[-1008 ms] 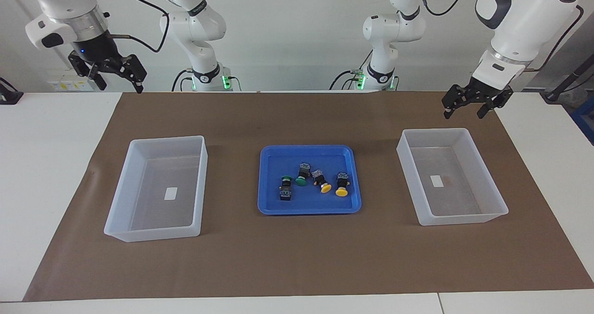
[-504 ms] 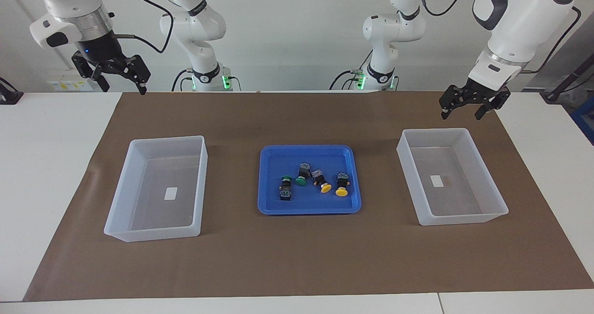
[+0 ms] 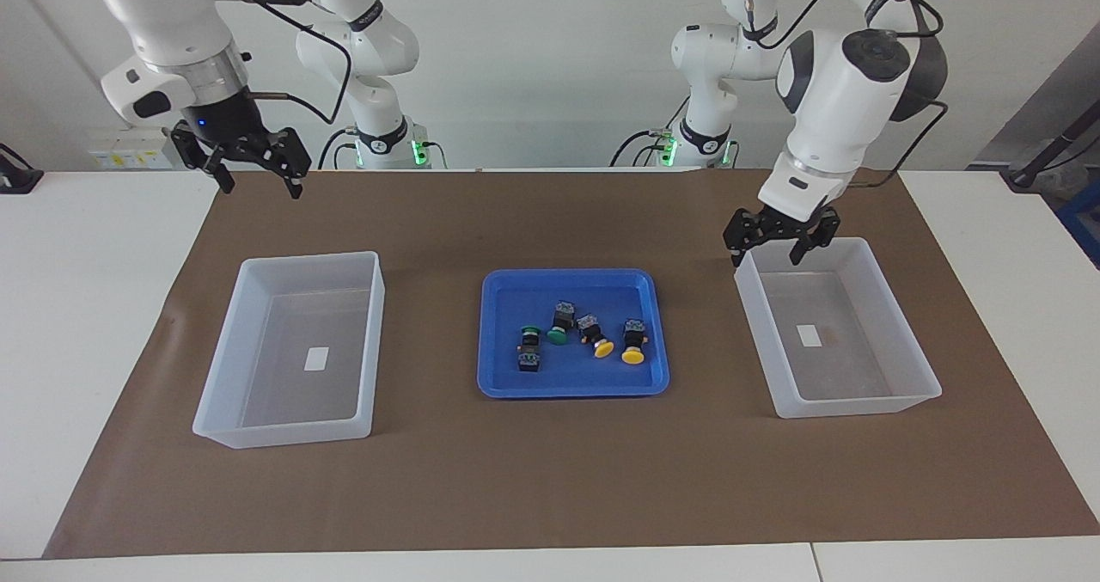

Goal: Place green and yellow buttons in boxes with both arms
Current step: 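Reach the left gripper and the right gripper into the blue tray, then grasp a yellow button with the left gripper while the right gripper grasps a green one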

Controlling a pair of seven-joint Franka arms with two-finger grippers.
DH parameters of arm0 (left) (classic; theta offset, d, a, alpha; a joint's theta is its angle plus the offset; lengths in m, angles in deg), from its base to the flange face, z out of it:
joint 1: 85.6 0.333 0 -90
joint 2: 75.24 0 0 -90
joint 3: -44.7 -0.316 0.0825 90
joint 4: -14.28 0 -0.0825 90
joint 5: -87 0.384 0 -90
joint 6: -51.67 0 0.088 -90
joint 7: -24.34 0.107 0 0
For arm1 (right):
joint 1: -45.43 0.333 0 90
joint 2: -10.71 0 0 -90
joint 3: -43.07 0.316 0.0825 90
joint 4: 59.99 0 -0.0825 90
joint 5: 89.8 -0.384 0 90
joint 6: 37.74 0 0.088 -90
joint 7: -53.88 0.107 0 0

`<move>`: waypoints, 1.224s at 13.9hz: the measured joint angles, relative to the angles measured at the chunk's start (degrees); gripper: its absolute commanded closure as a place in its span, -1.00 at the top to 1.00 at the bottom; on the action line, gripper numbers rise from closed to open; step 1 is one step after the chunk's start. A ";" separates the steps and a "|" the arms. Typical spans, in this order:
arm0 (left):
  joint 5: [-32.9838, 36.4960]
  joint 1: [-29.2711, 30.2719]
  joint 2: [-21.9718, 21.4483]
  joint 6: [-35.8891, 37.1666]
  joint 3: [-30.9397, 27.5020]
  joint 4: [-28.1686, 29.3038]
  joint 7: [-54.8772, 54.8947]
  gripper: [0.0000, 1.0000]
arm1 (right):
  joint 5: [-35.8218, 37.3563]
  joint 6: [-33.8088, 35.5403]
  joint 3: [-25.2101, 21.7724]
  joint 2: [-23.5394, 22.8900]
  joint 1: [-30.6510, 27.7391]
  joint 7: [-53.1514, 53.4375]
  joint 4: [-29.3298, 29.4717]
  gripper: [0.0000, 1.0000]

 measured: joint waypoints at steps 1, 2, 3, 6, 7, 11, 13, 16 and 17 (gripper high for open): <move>0.00 -0.89 0.77 -2.22 0.03 1.03 -1.01 1.00 | 0.00 -1.06 0.86 -1.02 0.17 0.88 -0.22 1.00; 0.00 -1.84 1.42 -5.38 0.06 2.67 -2.07 1.00 | 0.00 -2.46 1.74 -2.36 0.22 1.66 -0.43 1.00; 0.00 -2.55 1.71 -8.04 0.05 4.37 -2.95 1.00 | 0.00 -3.91 2.41 -3.69 0.31 2.25 -0.60 1.00; 0.00 -4.73 1.73 -13.54 0.08 8.44 -5.34 1.00 | 0.00 -9.68 3.06 -8.45 3.39 6.34 -0.93 1.00; 0.00 -5.33 1.74 -14.85 0.07 9.33 -6.07 1.00 | 0.00 -12.05 3.11 -10.29 4.98 8.25 -0.98 1.00; 0.00 -8.34 4.23 -20.04 0.10 11.06 -9.97 1.00 | 0.00 -23.58 3.24 -18.32 11.25 15.84 -1.06 1.00; 0.00 -9.06 6.52 -22.18 0.09 11.05 -10.58 1.00 | 0.00 -29.19 3.27 -21.91 13.85 18.31 -1.03 1.00; 0.00 -9.60 9.01 -24.31 0.07 11.05 -10.72 1.00 | 0.00 -34.59 3.29 -25.95 16.95 19.81 -1.01 1.00; 0.00 -10.03 9.81 -24.97 0.07 11.04 -11.04 1.00 | 0.00 -36.13 3.29 -27.19 17.85 19.91 -1.02 1.00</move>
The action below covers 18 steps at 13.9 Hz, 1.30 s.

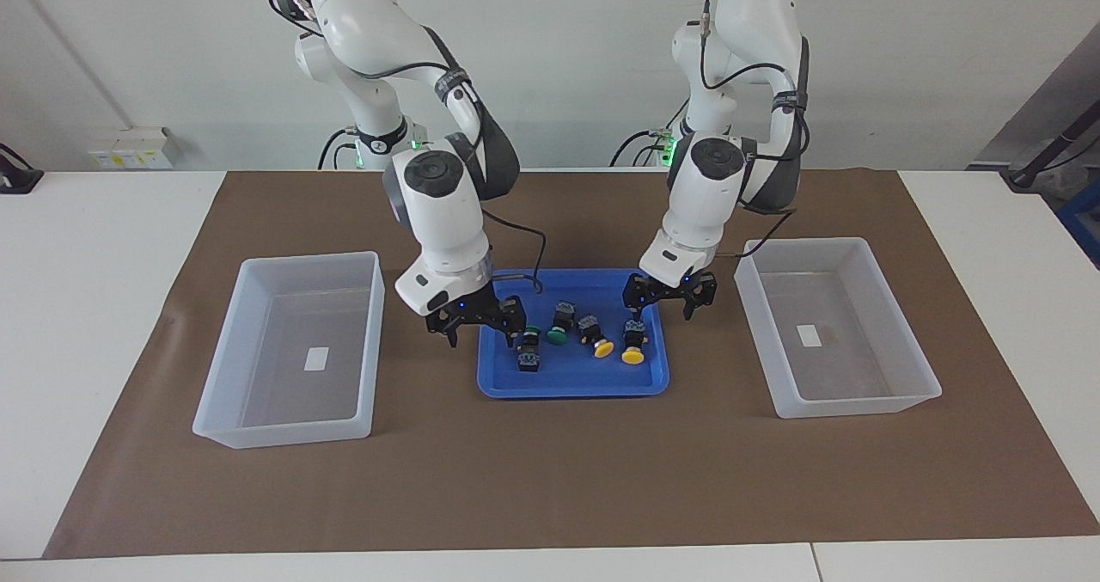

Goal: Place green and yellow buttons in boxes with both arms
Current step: 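Grasp a yellow button with the left gripper while the right gripper grasps a green one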

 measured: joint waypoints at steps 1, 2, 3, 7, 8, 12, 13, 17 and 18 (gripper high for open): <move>0.00 -0.51 0.71 -0.63 -0.01 0.00 -0.44 1.00 | 0.00 -1.44 0.00 -1.21 0.76 0.16 0.01 1.00; 0.00 -0.95 1.27 -1.13 -0.01 -0.01 -1.02 1.00 | 0.00 -2.56 -0.01 -2.28 1.30 0.22 0.01 1.00; 0.00 -1.21 1.60 -1.62 -0.01 -0.03 -1.51 1.00 | 0.00 -3.26 -0.01 -3.06 1.80 0.22 0.03 1.00; 0.00 -1.61 2.03 -2.00 -0.07 -0.28 -2.80 0.97 | 0.01 -4.95 -0.01 -4.57 3.44 0.22 0.03 0.99; 0.00 -1.67 2.04 -2.08 -0.09 -0.29 -3.08 0.91 | 0.01 -5.13 -0.01 -4.85 3.55 0.22 0.03 0.95; 0.00 -2.23 2.71 -3.87 0.00 -0.29 -5.66 0.84 | 0.01 -5.33 -0.01 -5.92 4.57 0.22 -0.02 0.35; 0.00 -2.58 3.03 -4.07 -0.02 -0.30 -6.03 0.84 | 0.01 -5.47 -0.01 -6.09 4.66 0.22 -0.11 0.08; 0.00 -3.41 3.96 -4.51 -0.07 -0.39 -6.69 0.73 | 0.01 -6.98 -0.12 -6.35 4.67 0.34 -1.30 -1.00; 0.00 -3.41 4.00 -4.64 -0.07 -0.40 -6.69 0.70 | 0.01 -6.97 -0.12 -6.30 4.67 0.97 -1.26 -1.00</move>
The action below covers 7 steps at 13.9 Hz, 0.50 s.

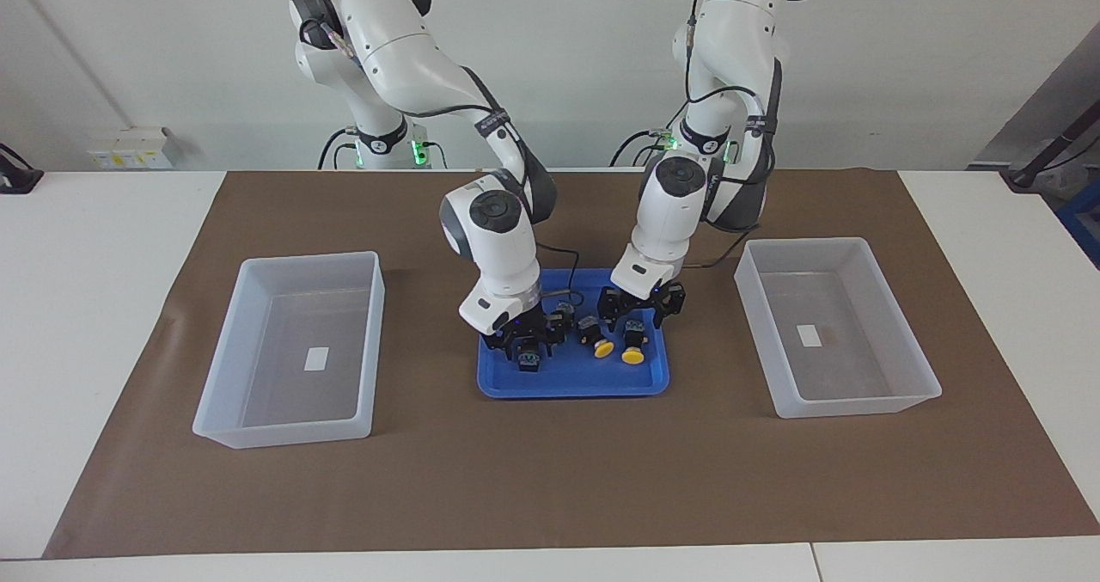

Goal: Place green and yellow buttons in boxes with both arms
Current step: 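Grasp a yellow button with the left gripper while the right gripper grasps a green one, then carry the yellow button with the left gripper while the right gripper carries green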

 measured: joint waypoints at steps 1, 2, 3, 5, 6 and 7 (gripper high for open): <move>0.00 0.00 0.12 -0.25 -0.01 0.00 0.00 0.67 | 0.00 0.05 -0.02 0.07 0.00 0.41 0.06 -1.00; 0.00 -0.01 0.31 -0.60 0.00 0.00 0.00 0.66 | 0.00 0.21 -0.09 0.26 -0.05 0.75 0.18 -1.00; 0.00 -0.01 0.51 -1.04 0.01 0.00 -0.02 0.60 | 0.00 0.72 -0.17 0.80 -0.24 1.01 0.41 -1.00; 0.00 -0.02 1.22 -1.82 0.02 0.03 -0.05 0.30 | 0.00 4.39 -0.36 3.84 -1.29 1.09 1.12 -1.00; 0.00 -0.02 1.60 -1.87 -0.02 0.03 -0.05 0.01 | 0.00 6.99 -0.41 6.05 -2.29 1.09 1.38 -1.00; 0.00 -0.03 1.89 -2.17 0.01 0.01 -0.06 -0.37 | 0.00 9.73 -0.43 8.63 -3.65 0.92 1.43 -1.00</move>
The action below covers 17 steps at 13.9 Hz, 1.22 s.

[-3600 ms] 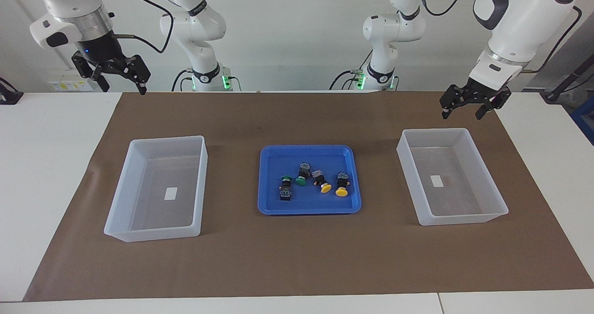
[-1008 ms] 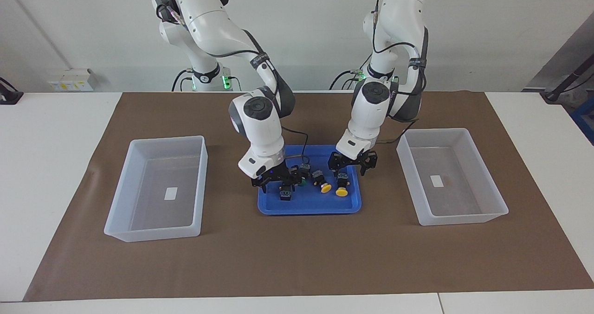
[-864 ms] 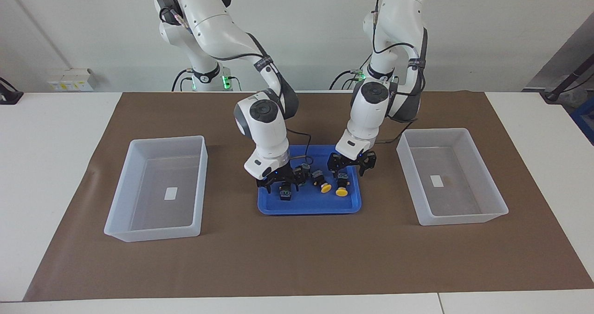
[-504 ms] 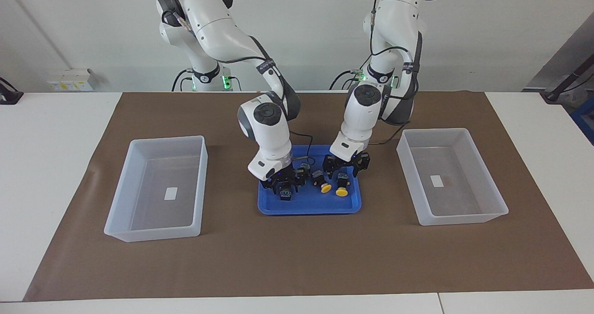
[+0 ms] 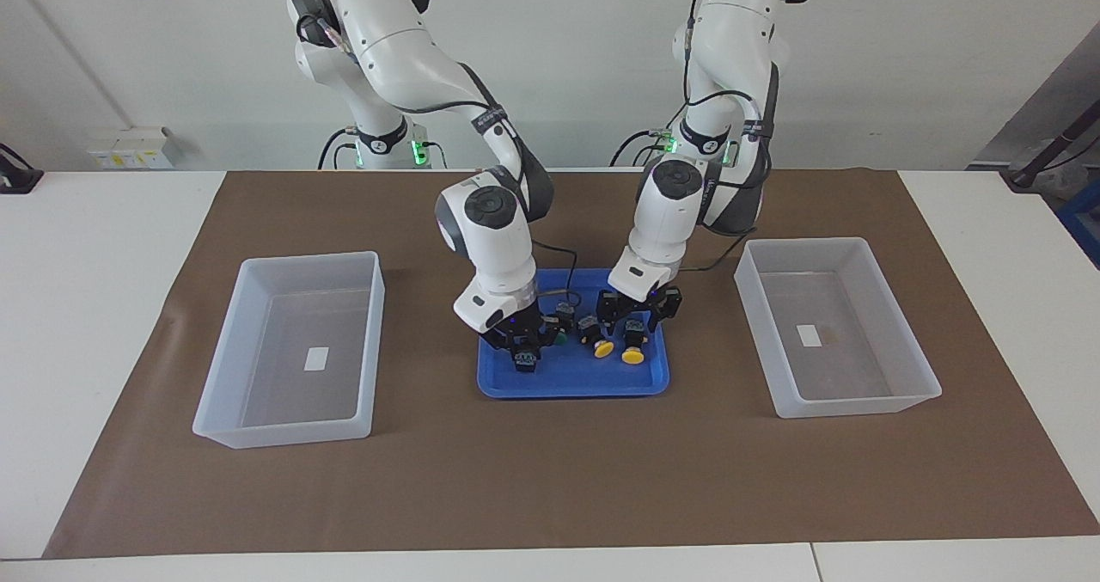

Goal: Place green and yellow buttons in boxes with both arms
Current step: 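Carry the yellow button with the left gripper while the right gripper carries green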

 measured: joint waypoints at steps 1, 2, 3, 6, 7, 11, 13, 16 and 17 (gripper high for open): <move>0.00 0.00 0.17 -0.04 -0.05 0.01 -0.01 -0.70 | 0.00 2.28 -0.01 2.29 -1.39 -0.62 -0.01 -1.00; 0.00 0.02 0.34 -0.05 -0.20 0.01 -0.01 -0.92 | 0.00 4.48 -0.04 4.51 -3.16 -2.20 -0.05 -1.00; 0.00 0.06 0.38 -0.07 -0.37 -0.03 -0.01 -1.00 | 0.00 5.94 -0.10 6.13 -5.16 -4.26 -0.15 -1.00; 0.00 0.12 0.39 -0.07 -0.65 -0.08 -0.01 -1.00 | 0.00 7.03 -0.24 7.57 -11.71 -11.33 -0.32 -1.00; 0.00 0.14 0.39 -0.02 -0.73 -0.13 -0.01 -1.00 | 0.00 7.32 -0.30 7.56 -14.16 -14.95 -0.50 -1.00; -0.04 0.60 0.41 5.10 -0.99 -3.59 -0.01 -1.00 | 0.00 7.57 -0.37 7.68 -22.22 -28.26 -2.67 -1.00; -0.02 1.90 0.26 8.58 -1.27 -6.79 -0.01 -1.00 | 0.00 7.06 -0.37 8.10 -25.47 -33.21 -5.50 -1.00; 0.00 5.93 -0.76 15.24 -1.66 -12.39 0.07 -1.00 | 0.00 1.35 -0.36 8.50 -27.57 -35.33 -10.89 -1.00; 0.00 7.59 -1.32 17.38 -1.73 -13.99 0.24 -1.00 | 0.00 -1.67 -0.28 8.46 -27.55 -35.33 -12.80 -1.00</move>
